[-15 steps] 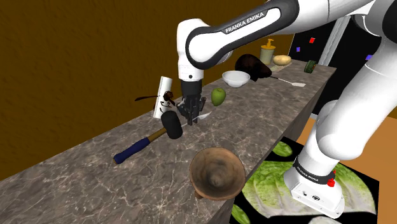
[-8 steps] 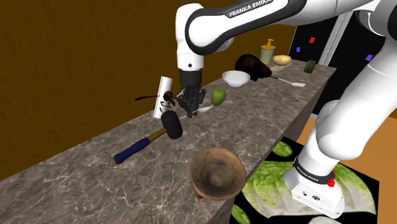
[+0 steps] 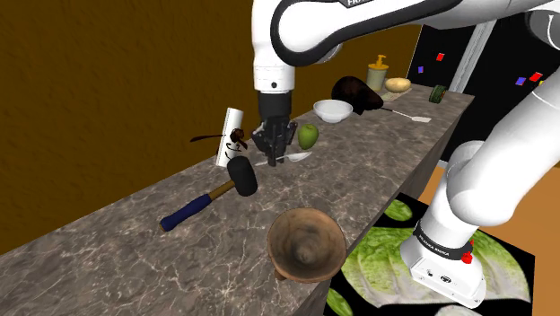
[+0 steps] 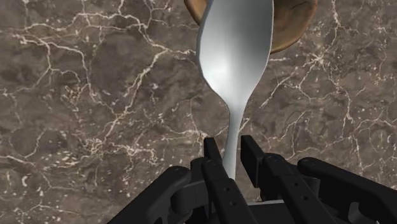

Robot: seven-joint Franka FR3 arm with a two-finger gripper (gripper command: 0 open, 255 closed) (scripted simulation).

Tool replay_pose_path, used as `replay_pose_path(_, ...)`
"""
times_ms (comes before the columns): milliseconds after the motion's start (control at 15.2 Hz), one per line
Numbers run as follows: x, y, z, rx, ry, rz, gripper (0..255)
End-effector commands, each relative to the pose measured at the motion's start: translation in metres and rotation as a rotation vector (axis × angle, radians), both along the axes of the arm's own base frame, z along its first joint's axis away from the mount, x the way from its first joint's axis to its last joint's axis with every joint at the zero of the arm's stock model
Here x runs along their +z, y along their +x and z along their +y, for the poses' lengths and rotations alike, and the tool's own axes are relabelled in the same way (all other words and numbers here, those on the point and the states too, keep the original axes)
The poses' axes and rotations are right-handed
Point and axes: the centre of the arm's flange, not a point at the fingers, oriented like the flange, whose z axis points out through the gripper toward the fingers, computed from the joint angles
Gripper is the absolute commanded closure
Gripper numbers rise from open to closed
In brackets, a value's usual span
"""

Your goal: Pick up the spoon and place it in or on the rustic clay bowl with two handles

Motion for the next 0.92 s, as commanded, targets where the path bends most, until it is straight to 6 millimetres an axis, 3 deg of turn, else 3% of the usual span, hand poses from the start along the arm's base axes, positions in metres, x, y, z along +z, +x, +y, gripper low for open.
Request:
replay_pose_path(0, 0.001, -0.025, 0.012, -0.001, 0.000, 0.000, 255)
replay_pose_path(660, 0.008, -0.143, 0.064, -0.001, 0.000, 0.000, 255)
replay_pose_path(858, -0.008, -0.143, 0.064, -0.001, 0.000, 0.000, 255)
